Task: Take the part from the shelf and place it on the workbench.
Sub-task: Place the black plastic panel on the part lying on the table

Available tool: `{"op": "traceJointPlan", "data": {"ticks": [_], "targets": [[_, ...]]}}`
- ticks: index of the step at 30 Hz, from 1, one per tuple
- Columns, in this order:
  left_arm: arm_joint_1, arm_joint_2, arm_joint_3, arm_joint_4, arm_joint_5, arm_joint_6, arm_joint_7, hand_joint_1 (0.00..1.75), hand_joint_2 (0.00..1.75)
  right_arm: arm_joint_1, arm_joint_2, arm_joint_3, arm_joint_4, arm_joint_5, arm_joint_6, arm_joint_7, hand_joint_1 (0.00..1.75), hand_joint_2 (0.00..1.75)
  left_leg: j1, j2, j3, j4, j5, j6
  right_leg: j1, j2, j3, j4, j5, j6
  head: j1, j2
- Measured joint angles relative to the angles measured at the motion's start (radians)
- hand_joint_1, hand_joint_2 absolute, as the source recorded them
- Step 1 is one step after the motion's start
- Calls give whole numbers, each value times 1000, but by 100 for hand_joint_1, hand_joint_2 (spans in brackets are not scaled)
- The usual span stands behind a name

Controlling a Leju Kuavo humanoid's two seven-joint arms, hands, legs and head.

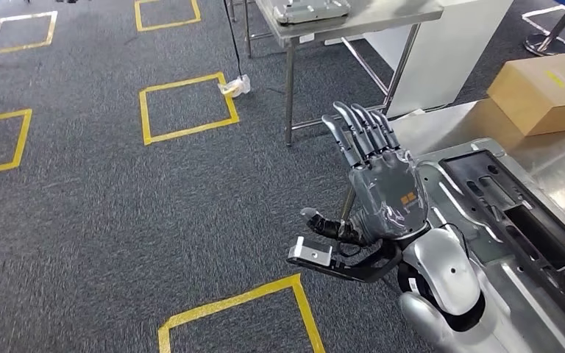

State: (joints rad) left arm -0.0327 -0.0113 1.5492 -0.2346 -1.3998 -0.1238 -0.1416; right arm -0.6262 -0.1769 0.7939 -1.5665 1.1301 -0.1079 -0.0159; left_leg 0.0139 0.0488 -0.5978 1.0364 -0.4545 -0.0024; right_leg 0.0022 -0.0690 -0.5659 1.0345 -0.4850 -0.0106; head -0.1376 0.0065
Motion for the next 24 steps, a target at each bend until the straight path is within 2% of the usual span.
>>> {"op": "traceJointPlan", "data": {"ticks": [1, 2, 3, 5, 7, 8, 9, 10, 11, 12, 13, 14, 15, 16, 17, 18, 20, 21, 22, 23, 24], "targets": [[0, 0, 0, 0, 0, 1, 1, 0, 0, 3, 0, 0, 0, 0, -2, 1, 0, 0, -2, -11, -2, -2, 2, 6, 2, -7, 1, -1, 0, 4, 0, 0], [1, 0, 0, 0, 0, 2, 3, 0, 0, 7, 0, 1, -1, 0, -5, 2, 0, 44, -1, -21, -3, -4, 5, 11, 1, -12, 3, -3, -1, 10, 0, 0], [2, 0, 0, 0, 0, 2, 4, 0, 0, 11, 0, 1, -2, 0, -7, 3, 0, 87, 1, -30, -2, -8, 8, 17, 0, -5, 2, 2, -8, 15, 0, 0], [3, 0, 0, 0, 0, 2, 6, 0, 0, 20, -2, 1, -5, 0, -13, 4, 0, 175, 5, -45, -2, -14, 15, 29, -4, 29, -23, 62, -52, 25, 1, 0], [1, 0, 0, 0, 0, 2, 7, 0, 0, 37, -6, 1, -7, 1, -18, 5, 0, 175, 4, -63, -6, -15, 17, 35, -6, 59, -81, 188, -117, 27, 1, 0], [0, 0, 0, 0, 0, 2, 7, 0, 0, 49, -9, 2, -7, 1, -21, 6, 0, 175, 3, -74, -7, -15, 17, 36, -6, 64, -109, 245, -136, 27, 1, 0], [0, 0, 0, 0, 0, 2, 6, 0, 0, 60, -12, 2, -7, 2, -25, 8, 0, 175, 3, -85, -8, -14, 18, 37, -6, 66, -124, 273, -137, 26, 1, 0], [1, 0, 0, 0, -2, 2, 5, 0, 0, 71, -17, 2, -8, 2, -32, 9, 0, 175, 3, -97, -8, -14, 18, 37, -6, 69, -120, 262, -118, 24, 1, 0], [1, -1, 0, 0, -4, 2, 4, 0, 0, 83, -26, 2, -11, 2, -42, 12, 0, 175, 2, -110, -7, -13, 18, 37, -6, 74, -97, 214, -84, 21, 1, 0], [1, -3, -1, 0, -8, 3, 1, 0, 0, 97, -39, 2, -18, 0, -55, 13, 0, 175, 3, -121, -6, -12, 18, 36, -6, 90, -63, 142, -46, 17, 1, 0], [1, -7, -2, 0, -11, 5, -2, 0, 0, 116, -54, 2, -26, -3, -69, 14, 0, 175, 3, -133, -7, -11, 19, 34, -7, 116, -32, 75, -19, 13, 1, 0], [1, -11, -4, 0, -15, 9, -5, 0, 0, 140, -75, 0, -40, -6, -84, 13, 0, 175, 4, -146, -10, -10, 20, 31, -7, 137, -10, 25, -3, 11, 1, 0], [1, -16, -6, 1, -16, 14, -9, 0, 0, 166, -96, -4, -55, -9, -97, 12, 0, 175, 7, -158, -14, -10, 22, 25, -6, 151, 1, -2, 1, 9, 1, 0], [3, -21, -7, 1, -17, 18, -12, 0, 0, 190, -115, -8, -68, -11, -106, 9, 0, 175, 9, -171, -18, -11, 25, 18, -4, 153, 4, -8, -2, 8, 1, 0], [6, -25, -7, 1, -18, 21, -14, 0, 0, 211, -133, -14, -80, -13, -114, 7, 0, 175, 11, -183, -20, -14, 27, 11, -4, 141, 7, -13, 1, 6, 1, 0], [8, -30, -8, 1, -18, 23, -15, 0, 0, 227, -144, -20, -90, -14, -117, 6, 0, 175, 11, -179, -21, -11, 26, 6, -5, 128, 12, -21, 4, 2, 1, 0], [8, -34, -8, 2, -23, 32, 6, 0, 0, 262, -156, -35, -104, -23, -118, 1, 0, 175, 7, -132, -42, 36, -5, 0, -9, 102, 25, -38, 11, -9, -1, 0], [6, -35, -9, 1, -27, 39, 29, 0, 0, 288, -159, -45, -107, -30, -118, -4, 0, 175, 7, -99, -66, 90, -35, 0, -8, 85, 30, -42, 11, -13, -2, 0], [6, -36, -9, 1, -32, 44, 57, 0, 0, 322, -162, -57, -104, -37, -121, -10, 0, 175, 7, -77, -97, 155, -68, -3, -7, 69, 32, -44, 10, -16, -3, 0], [8, -38, -10, 0, -35, 47, 79, 0, 0, 358, -163, -68, -95, -41, -127, -15, 0, 175, 7, -66, -126, 216, -92, -5, -6, 52, 34, -43, 8, -16, -3, 0], [12, -41, -10, -2, -36, 47, 92, 0, 0, 392, -163, -77, -81, -42, -135, -19, 0, 175, 9, -60, -144, 254, -102, -8, -6, 37, 34, -42, 5, -16, -3, 0]]}}
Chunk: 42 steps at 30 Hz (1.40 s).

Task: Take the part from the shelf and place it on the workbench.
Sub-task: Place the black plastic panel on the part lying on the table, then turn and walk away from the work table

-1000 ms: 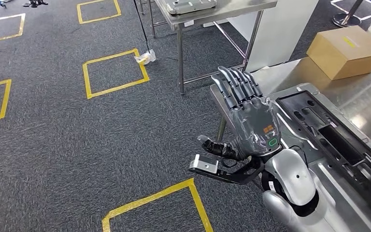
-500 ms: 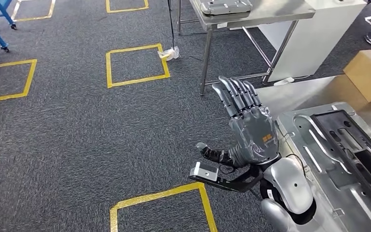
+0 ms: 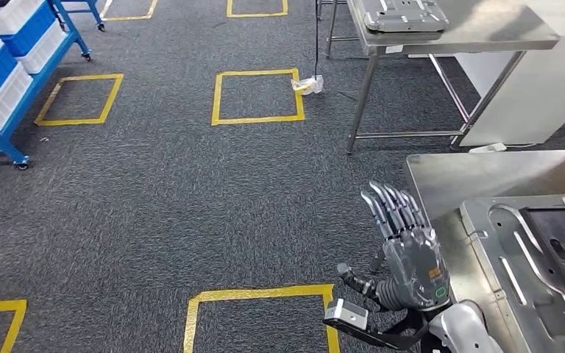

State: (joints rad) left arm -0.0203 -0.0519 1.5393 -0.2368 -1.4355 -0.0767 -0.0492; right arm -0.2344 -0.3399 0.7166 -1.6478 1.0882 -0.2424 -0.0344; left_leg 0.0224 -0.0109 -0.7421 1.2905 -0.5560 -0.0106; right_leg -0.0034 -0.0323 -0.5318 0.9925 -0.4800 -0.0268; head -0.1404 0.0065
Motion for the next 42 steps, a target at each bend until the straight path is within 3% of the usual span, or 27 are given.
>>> {"op": "traceJointPlan", "data": {"ticks": [1, 2, 3, 5, 6, 8, 9, 11, 13, 15, 16, 17, 18, 20, 22, 24, 26, 28, 29, 31, 32, 34, 36, 38, 40, 42], "targets": [[6, -3, 0, -3, 0, -1, 7, 0, 0, 27, 0, -7, 15, 0, -8, -1, 0, 175, 1, 4, -1, 3, 8, -2, 0, -13, 0, 1, -3, 2, 0, 0], [10, -7, 0, -8, 0, -3, 10, 0, 0, 49, 0, -12, 29, 1, -14, -1, 0, 175, 2, 10, 20, -34, 33, -4, -1, -25, 1, 4, -6, 5, 0, 0], [13, -9, 0, -13, 0, -5, 12, 0, 0, 65, 0, -16, 40, 2, -20, -1, 0, 175, 3, 23, 58, -103, 66, -5, -2, -37, 4, 6, -10, 9, 0, 0], [12, -14, 0, -21, 0, -7, 14, 0, 0, 91, 0, -24, 56, 3, -24, 2, 0, 175, -3, 52, 128, -226, 104, 1, 1, -58, 8, 12, -20, 20, 0, 0], [11, -16, 0, -23, -1, -8, 15, 0, 0, 103, 0, -29, 63, 1, -22, 7, 0, 175, -6, 59, 144, -257, 109, 7, 3, -67, 10, 13, -25, 26, 1, 0], [11, -20, 0, -27, -3, -10, 19, 0, 0, 130, 6, -40, 81, -7, -12, 22, 0, 175, -10, 44, 145, -266, 108, 21, 6, -83, 16, 12, -28, 35, 1, 0], [12, -22, 0, -28, -4, -10, 22, 0, 0, 146, 10, -46, 90, -12, -9, 28, 0, 175, -9, 35, 146, -269, 109, 27, 4, -80, 19, 14, -31, 40, 1, 0], [13, -25, 0, -33, -8, -10, 26, 0, 0, 176, 19, -59, 111, -19, -9, 33, 0, 175, -6, 19, 148, -275, 114, 41, -2, -35, 9, 47, -60, 49, 1, 0], [11, -27, 0, -38, -13, -11, 28, 0, 0, 201, 23, -70, 130, -24, -9, 36, 0, 175, -7, 1, 148, -278, 118, 49, -6, 19, -44, 161, -126, 53, 2, 0], [9, -27, 0, -40, -17, -12, 29, 0, 0, 223, 25, -78, 144, -29, -9, 39, 0, 175, -11, -21, 146, -277, 119, 52, -6, 31, -109, 288, -175, 51, 2, 0], [9, -27, 0, -41, -19, -13, 29, 0, 0, 232, 27, -81, 150, -33, -10, 41, 0, 175, -14, -33, 146, -276, 119, 53, -6, 32, -124, 312, -172, 48, 2, 0], [10, -27, 0, -41, -20, -14, 29, 0, 0, 239, 29, -85, 154, -36, -10, 43, 0, 175, -15, -45, 146, -274, 119, 53, -5, 34, -120, 294, -147, 44, 2, 0], [10, -27, 0, -42, -22, -15, 28, 0, 0, 245, 30, -90, 157, -39, -11, 46, 0, 175, -16, -59, 147, -273, 118, 52, -3, 40, -98, 240, -108, 38, 2, 0], [9, -28, 0, -44, -27, -18, 23, 0, 0, 250, 31, -102, 159, -44, -13, 50, 0, 175, -16, -82, 146, -270, 119, 50, -1, 79, -39, 101, -38, 28, 2, 0], [9, -29, 0, -45, -34, -24, 13, 0, 0, 254, 32, -113, 159, -49, -12, 53, 0, 175, -15, -102, 141, -269, 122, 42, 2, 105, -12, 34, -17, 24, 2, 0], [12, -30, 0, -46, -37, -29, 2, 0, 0, 255, 37, -122, 160, -54, -6, 55, 0, 175, -14, -122, 134, -272, 128, 29, 4, 90, -10, 25, -14, 21, 2, 0], [15, -29, 0, -47, -38, -29, -5, 0, 0, 255, 46, -128, 163, -57, 0, 56, 0, 175, -14, -94, 122, -250, 113, 22, 1, 65, -5, 13, -6, 10, 1, 0], [11, -27, 0, -47, -39, -29, -7, 0, 0, 257, 53, -133, 169, -59, 4, 56, 0, 175, -15, -33, 81, -159, 56, 16, 0, 35, -2, 4, -2, -1, -1, 0], [9, -27, 0, -47, -39, -30, -7, 0, 0, 259, 55, -134, 173, -59, 4, 56, 0, 175, -14, -14, 51, -93, 21, 12, 1, 21, -3, 4, -2, -4, -2, 0], [9, -27, 0, -47, -39, -30, -8, 0, 0, 262, 59, -135, 180, -59, 5, 56, 0, 175, -9, -1, 11, 3, -16, 3, 2, -9, -5, 4, -3, -4, -2, 0], [10, -26, 0, -47, -39, -30, -8, 0, 0, 263, 61, -135, 183, -59, 5, 56, 0, 175, -8, 2, 13, 5, -10, -1, 2, -22, -5, 5, -4, -3, -2, 0], [12, -24, 0, -48, -39, -29, -8, 0, 0, 262, 66, -136, 190, -60, 6, 56, 0, 175, -5, 25, 85, -110, 48, -4, 1, -47, -3, 9, -8, 3, -2, 0], [10, -22, 0, -48, -39, -29, -8, 0, 0, 261, 72, -137, 198, -61, 6, 56, 0, 175, -9, 64, 160, -240, 87, 2, 3, -70, 1, 14, -15, 13, -2, 0], [10, -21, 0, -48, -39, -29, -8, 0, 0, 260, 80, -137, 206, -61, 7, 56, 0, 175, -15, 73, 175, -273, 89, 14, 6, -88, 5, 16, -19, 23, -1, 0], [13, -18, 0, -48, -39, -29, -7, 0, 0, 255, 92, -137, 215, -62, 10, 55, 0, 175, -14, 52, 171, -277, 94, 26, 6, -96, 9, 17, -23, 34, 0, 0], [13, -15, 0, -48, -39, -30, -3, 0, 0, 248, 108, -136, 230, -62, 17, 53, 0, 175, -11, 32, 173, -284, 100, 38, 1, -50, -3, 53, -53, 45, 0, 0]]}}
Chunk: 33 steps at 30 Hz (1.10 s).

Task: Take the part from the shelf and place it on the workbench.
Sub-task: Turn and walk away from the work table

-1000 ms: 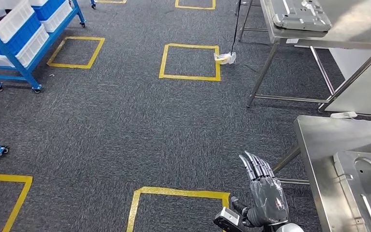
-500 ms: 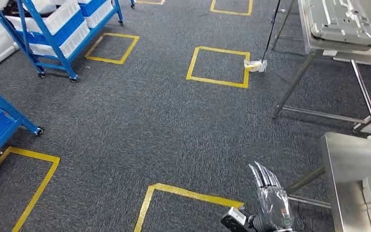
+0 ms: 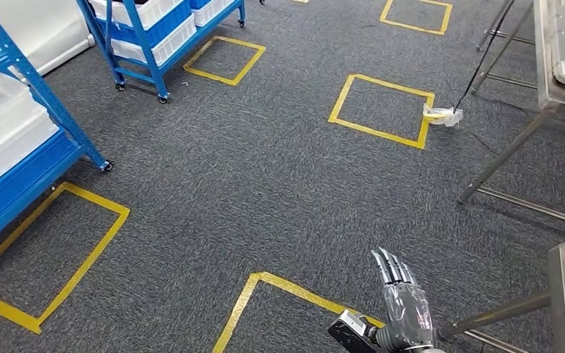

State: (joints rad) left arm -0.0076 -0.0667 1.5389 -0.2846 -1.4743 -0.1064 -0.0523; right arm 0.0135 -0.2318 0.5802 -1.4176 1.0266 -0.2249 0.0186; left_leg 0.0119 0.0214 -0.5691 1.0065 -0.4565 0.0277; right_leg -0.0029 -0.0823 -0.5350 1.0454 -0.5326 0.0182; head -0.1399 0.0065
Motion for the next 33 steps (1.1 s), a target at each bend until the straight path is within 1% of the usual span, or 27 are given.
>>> {"op": "traceJointPlan", "data": {"ticks": [2, 3, 4, 5, 6, 7, 8, 9, 10, 11, 13, 14, 16, 17, 18, 19, 20, 21, 22, 23, 25, 26, 28, 29, 30, 31, 33], "targets": [[-5, 6, 0, 0, 0, -3, 12, 0, 0, -4, 19, 5, 25, 1, 7, -1, 0, 175, 0, -21, -1, -3, 5, 8, -4, 61, -51, 112, -65, 5, 0, 0], [-7, 9, 0, 0, 0, -5, 20, 0, 0, -4, 30, 10, 42, 2, 9, -1, 0, 175, -1, -33, -3, -2, 6, 10, -5, 75, -87, 184, -96, 5, 0, 0], [-8, 13, 1, 0, 0, -8, 28, 0, 0, -4, 41, 17, 58, 3, 10, 0, 0, 175, -2, -46, -4, -1, 7, 11, -5, 79, -115, 238, -112, 4, 0, 0], [-8, 16, 2, 0, 0, -11, 34, 0, 0, -4, 52, 24, 73, 4, 10, 1, 0, 175, -3, -60, -5, 0, 7, 11, -4, 81, -130, 262, -108, 3, 0, 0], [-8, 19, 3, 0, 0, -12, 39, 0, 0, -4, 61, 30, 86, 4, 9, 4, 0, 175, -4, -75, -5, 2, 7, 11, -4, 83, -125, 244, -83, 0, 0, 0], [-8, 21, 4, 0, 0, -13, 41, 0, 0, -4, 69, 35, 95, 4, 8, 8, 0, 175, -4, -90, -4, 5, 6, 10, -4, 90, -102, 189, -43, -4, 0, 0], [-8, 23, 5, 0, 0, -13, 41, 0, 0, -4, 74, 39, 101, 3, 7, 12, 0, 175, -3, -104, -5, 7, 6, 9, -4, 109, -72, 117, -4, -9, 0, 0], [-9, 23, 5, 0, 0, -13, 42, 0, 0, -4, 77, 42, 107, 1, 6, 16, 0, 175, -3, -117, -7, 10, 5, 7, -5, 133, -43, 51, 24, -13, 0, 0], [-10, 23, 5, 0, 0, -13, 42, 0, 0, -3, 79, 44, 111, -1, 5, 18, 0, 175, -2, -130, -11, 12, 6, 3, -4, 151, -25, 6, 38, -16, 0, 0], [-9, 23, 5, 0, 1, -14, 41, 0, 0, -3, 80, 46, 115, -4, 5, 20, 0, 175, 0, -141, -16, 13, 7, -3, -3, 162, -18, -16, 40, -18, 0, 0], [-4, 24, 6, 0, 1, -16, 38, 0, 0, -4, 82, 48, 120, -8, 5, 22, 0, 175, 3, -163, -23, 9, 13, -18, -2, 146, -15, -25, 41, -22, 1, 0], [-1, 25, 6, 0, 1, -18, 35, 0, 0, -6, 84, 48, 121, -10, 6, 23, 0, 175, 4, -156, -26, 13, 11, -22, -3, 135, -12, -32, 45, -26, 0, 0], [1, 30, 6, 0, 1, -23, 26, 0, 0, -7, 88, 52, 122, -13, 6, 25, 0, 175, 1, -104, -51, 62, -22, -29, -6, 108, -5, -47, 52, -38, -1, 0], [-1, 32, 6, 0, 1, -25, 21, 0, 0, -6, 90, 54, 124, -14, 7, 25, 0, 175, 1, -69, -77, 116, -53, -31, -4, 92, -3, -49, 53, -43, -2, 0], [-3, 34, 6, 0, 1, -27, 18, 0, 0, -4, 90, 56, 126, -16, 7, 27, 0, 175, 2, -48, -109, 180, -86, -35, -3, 77, -3, -50, 52, -47, -3, 0], [-4, 35, 7, 0, 1, -28, 15, 0, 0, -3, 91, 56, 128, -18, 8, 30, 0, 175, 5, -38, -137, 240, -110, -40, -2, 60, -3, -49, 50, -48, -3, 0], [-4, 35, 7, 0, 1, -28, 14, 0, 44, -2, 91, 57, 129, -21, 9, 33, 0, 175, 7, -34, -153, 273, -116, -44, -1, 44, -3, -48, 48, -48, -3, 0], [-2, 36, 8, 0, 1, -28, 13, 0, 87, -2, 91, 57, 131, -23, 10, 37, 0, 175, 10, -30, -149, 270, -104, -49, -1, 31, -3, -47, 46, -46, -3, 0], [-1, 36, 9, 0, 5, -27, 7, 0, 131, -2, 92, 57, 132, -23, 9, 40, 0, 175, 13, -24, -127, 230, -77, -52, -2, 18, -2, -44, 43, -43, -3, 0], [-1, 36, 11, 0, 12, -27, -5, 0, 175, -3, 92, 57, 132, -19, 7, 44, 0, 175, 15, -9, -88, 159, -44, -55, -3, 6, 0, -40, 39, -39, -3, 0], [-7, 35, 12, 2, 32, -23, -37, 0, 175, -9, 92, 57, 130, -10, 8, 54, 0, 175, 11, 19, -28, 49, -6, -50, -1, -15, 1, -30, 29, -27, -3, 0], [-11, 33, 12, 4, 41, -18, -49, 0, 175, -13, 92, 57, 128, -8, 11, 58, 0, 175, 8, 25, -16, 24, -2, -44, 0, -25, 2, -27, 25, -21, -3, 0], [-16, 31, 12, 9, 54, -4, -56, 0, 175, -15, 92, 57, 127, -18, 17, 64, 0, 175, 3, 11, -18, 22, -3, -30, 2, -41, 8, -26, 22, -10, -2, 0], [-16, 30, 12, 11, 59, 1, -57, 0, 175, -13, 92, 56, 127, -28, 16, 68, 0, 175, 4, 2, -17, 20, -1, -23, 0, -39, 11, -26, 20, -5, -2, 0], [-16, 29, 12, 12, 64, 4, -59, 0, 175, -9, 92, 55, 131, -42, 10, 73, 0, 175, 6, -5, -15, 17, 1, -16, -3, -21, 9, -17, 11, 1, -2, 0], [-17, 28, 12, 13, 68, 7, -61, 0, 175, -1, 91, 53, 138, -63, -3, 77, 0, 175, 8, -12, -14, 13, 4, -10, -6, 8, -1, 9, -9, 5, -2, 0], [-21, 24, 12, 14, 72, 11, -69, 0, 175, 26, 87, 45, 175, -125, -41, 84, 0, 175, 8, -30, -15, 9, 7, 0, -9, 67, -54, 120, -72, 10, -1, 0]]}}
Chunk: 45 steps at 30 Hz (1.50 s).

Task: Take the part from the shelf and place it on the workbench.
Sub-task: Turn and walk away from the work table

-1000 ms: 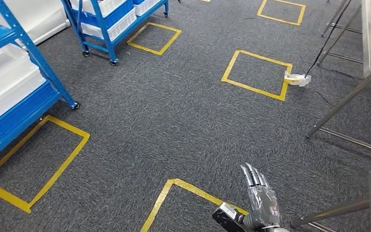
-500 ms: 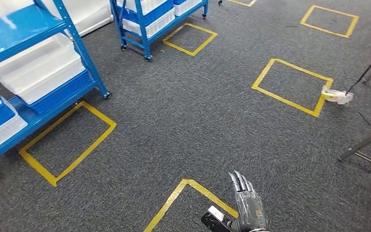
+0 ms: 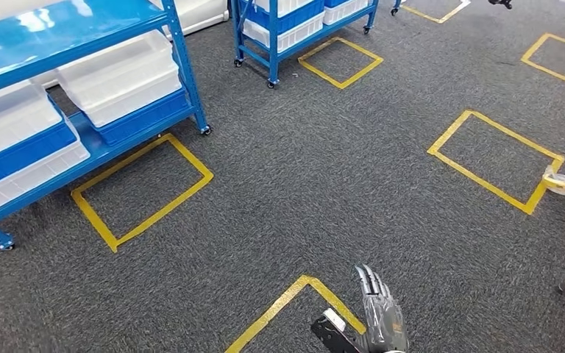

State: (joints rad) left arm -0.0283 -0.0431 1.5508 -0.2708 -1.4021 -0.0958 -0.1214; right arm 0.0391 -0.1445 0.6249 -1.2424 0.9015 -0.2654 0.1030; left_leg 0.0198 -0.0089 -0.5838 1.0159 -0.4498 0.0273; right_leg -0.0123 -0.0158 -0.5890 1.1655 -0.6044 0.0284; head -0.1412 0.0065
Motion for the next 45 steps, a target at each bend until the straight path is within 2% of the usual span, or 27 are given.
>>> {"op": "traceJointPlan", "data": {"ticks": [2, 3, 5, 7, 9, 11, 13, 15, 16, 18, 19, 21, 23, 24, 26, 28, 30, 32, 33, 34, 35, 37, 39, 40, 42, 43, 45], "targets": [[-3, -9, -1, 0, -1, 9, -6, 0, 175, 37, -10, -10, 63, -86, -40, 4, 0, 175, -3, -27, -3, 1, 1, 4, 0, 14, -60, 117, -42, 0, 0, 0], [-3, -16, -1, 0, -4, 15, -7, 0, 175, 56, -16, -15, 101, -132, -56, 3, 0, 175, -4, -42, -3, 1, 1, 5, 0, 16, -70, 133, -34, -2, 0, 0], [-1, -28, -1, 0, -10, 26, -8, 0, 175, 81, -25, -27, 184, -227, -79, -14, 0, 175, -6, -72, -3, 3, 1, 5, 2, 28, -34, 43, 32, -11, 0, 0], [-2, -41, -1, 0, -8, 31, -11, 0, 175, 83, -26, -43, 293, -334, -88, -61, 0, 175, -7, -95, -2, 4, 2, 1, 4, 68, 26, -92, 90, -23, 0, 0], [-3, -50, -1, 0, 0, 31, -16, 0, 175, 71, -12, -65, 440, -457, -76, -135, 0, 175, -6, -113, -5, 3, 5, -8, 9, 85, 51, -147, 101, -28, 0, 0], [-1, -57, 0, 0, 5, 31, -20, 0, 175, 58, 13, -95, 593, -562, -44, -200, 0, 175, -4, -130, -10, 0, 8, -19, 8, 60, 54, -154, 106, -33, 0, 0], [0, -62, 0, 0, 8, 33, -21, 0, 175, 48, 32, -128, 710, -631, 0, -225, 0, 175, -7, -97, -24, 27, -13, -27, 2, 35, 60, -168, 114, -46, -2, 0], [-3, -64, 0, 0, 10, 38, -20, 0, 175, 41, 47, -166, 805, -680, 44, -227, 0, 175, -9, -32, -70, 131, -79, -33, 1, 5, 63, -176, 117, -56, -5, 0], [-5, -64, 0, 0, 11, 40, -19, 0, 175, 40, 54, -186, 849, -701, 66, -224, 0, 175, -8, -13, -101, 200, -115, -38, 2, -11, 63, -176, 116, -57, -7, 0], [-5, -63, 0, 0, 30, 42, -12, 0, 175, 31, 71, -222, 918, -733, 107, -199, 0, 175, -4, 0, -135, 282, -141, -46, 4, -41, 63, -175, 113, -56, -7, 0], [-3, -62, 1, 0, 48, 41, -6, 0, 175, 24, 84, -239, 947, -746, 126, -179, 0, 175, -2, 4, -125, 268, -126, -49, 4, -53, 63, -173, 111, -55, -7, 0], [-1, -55, 1, 0, 97, 36, 9, 0, 175, 9, 111, -267, 994, -758, 150, -129, 0, 175, 0, 31, -50, 142, -65, -50, 4, -76, 68, -169, 104, -48, -7, 0], [-2, -47, 1, 0, 139, 29, 21, 0, 175, -1, 134, -280, 1026, -754, 155, -91, 0, 175, -4, 68, 16, 25, -28, -41, 8, -96, 74, -162, 94, -38, -6, 0], [-3, -45, 1, 0, 152, 27, 26, 0, 175, -6, 142, -284, 1038, -752, 155, -80, 0, 175, -7, 76, 27, 2, -25, -35, 10, -106, 77, -160, 91, -32, -5, 0], [-1, -43, 1, 0, 161, 26, 32, 0, 175, -15, 151, -292, 1054, -751, 157, -72, 0, 175, -9, 58, 25, -3, -25, -22, 11, -121, 85, -161, 87, -22, -4, 0], [2, -43, 1, 0, 164, 26, 39, 0, 175, -20, 154, -298, 1061, -755, 161, -74, 0, 175, -4, 37, 29, -10, -19, -9, 6, -80, 84, -142, 68, -11, -4, 0], [-2, -43, 1, 0, 162, 27, 45, 0, 175, -20, 157, -305, 1066, -764, 168, -85, 0, 175, 0, 17, 31, -15, -13, 3, 1, -10, 44, -51, 8, -4, -3, 0], [-5, -43, 1, 0, 153, 28, 46, 0, 175, -20, 160, -314, 1070, -775, 172, -104, 0, 175, -1, -8, 27, -14, -11, 7, 1, 15, -22, 81, -50, -2, -3, 0], [-5, -43, 1, 0, 146, 30, 44, 0, 175, -20, 161, -318, 1071, -780, 172, -113, 0, 175, -2, -22, 27, -12, -10, 7, 1, 17, -43, 120, -54, -1, -3, 0], [-5, -43, 0, 0, 137, 33, 42, 0, 175, -20, 162, -321, 1072, -786, 172, -122, 0, 175, -2, -38, 27, -10, -11, 7, 0, 18, -47, 120, -36, -2, -3, 0], [-5, -44, 0, 0, 130, 39, 37, 0, 175, -20, 163, -325, 1073, -792, 172, -129, 0, 175, -2, -54, 27, -8, -11, 6, 0, 22, -33, 82, -1, -3, -3, 0], [-6, -45, -3, 0, 115, 55, 29, 0, 175, -18, 163, -334, 1075, -805, 173, -143, 0, 175, -2, -83, 27, -2, -14, 1, -3, 66, 22, -51, 73, -10, -3, 0], [-9, -47, -7, 0, 103, 74, 23, 0, 175, -17, 164, -347, 1077, -816, 175, -154, 0, 175, -2, -108, 18, 5, -14, -10, -4, 112, 51, -130, 98, -15, -4, 0], [-9, -50, -9, 0, 98, 85, 22, 0, 175, -17, 164, -354, 1078, -821, 179, -159, 0, 175, -1, -121, 12, 5, -12, -18, -3, 118, 52, -137, 94, -18, -4, 0], [-8, -58, -13, 0, 87, 110, 18, 0, 175, -20, 163, -367, 1078, -835, 188, -170, 0, 175, 2, -142, 0, 15, -10, -32, -4, 91, 54, -145, 99, -26, -4, 0], [-6, -64, -15, 0, 82, 120, 17, 0, 175, -19, 161, -373, 1078, -841, 193, -175, 0, 175, -2, -130, -9, 44, -18, -37, -5, 76, 59, -151, 102, -32, -4, 0], [-6, -73, -19, -1, 77, 136, 15, 0, 175, -17, 159, -383, 1080, -849, 199, -180, 0, 175, -9, -72, -40, 148, -65, -43, -7, 44, 66, -162, 106, -44, -10, 0]]}}
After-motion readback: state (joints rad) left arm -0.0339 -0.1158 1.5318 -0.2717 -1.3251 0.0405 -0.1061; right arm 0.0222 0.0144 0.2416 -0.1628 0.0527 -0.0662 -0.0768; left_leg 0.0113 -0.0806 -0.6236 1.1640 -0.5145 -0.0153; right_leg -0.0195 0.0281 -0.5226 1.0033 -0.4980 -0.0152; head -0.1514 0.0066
